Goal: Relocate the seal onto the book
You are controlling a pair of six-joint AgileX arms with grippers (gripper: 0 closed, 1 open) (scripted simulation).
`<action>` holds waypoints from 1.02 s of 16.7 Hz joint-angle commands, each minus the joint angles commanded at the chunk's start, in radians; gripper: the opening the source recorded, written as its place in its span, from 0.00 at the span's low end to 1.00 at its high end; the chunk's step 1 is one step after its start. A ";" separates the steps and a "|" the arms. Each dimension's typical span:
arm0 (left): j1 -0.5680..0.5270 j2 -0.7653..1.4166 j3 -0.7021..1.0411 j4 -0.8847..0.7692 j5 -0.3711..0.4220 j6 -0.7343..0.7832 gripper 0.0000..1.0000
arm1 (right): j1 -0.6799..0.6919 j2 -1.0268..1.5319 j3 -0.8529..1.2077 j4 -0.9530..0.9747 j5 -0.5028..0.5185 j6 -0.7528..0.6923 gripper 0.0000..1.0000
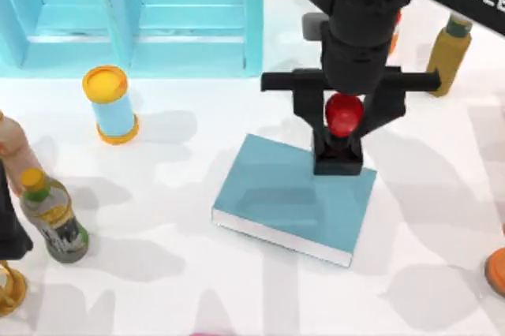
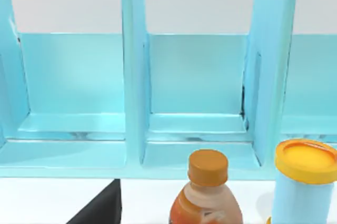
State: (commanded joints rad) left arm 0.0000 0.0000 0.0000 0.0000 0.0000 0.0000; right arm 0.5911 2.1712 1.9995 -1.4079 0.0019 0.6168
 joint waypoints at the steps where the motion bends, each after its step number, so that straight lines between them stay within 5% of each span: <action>1: 0.000 0.000 0.000 0.000 0.000 0.000 1.00 | 0.039 0.022 0.012 0.013 0.002 0.039 0.00; 16: 0.000 0.000 0.000 0.000 0.000 0.000 1.00 | 0.092 0.052 0.048 0.014 0.004 0.092 0.00; 17: 0.000 0.000 0.000 0.000 0.000 0.000 1.00 | 0.092 0.052 0.048 0.014 0.004 0.092 0.08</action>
State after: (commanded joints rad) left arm 0.0000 0.0000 0.0000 0.0000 0.0000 0.0000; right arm 0.6833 2.2231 2.0480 -1.3942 0.0062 0.7084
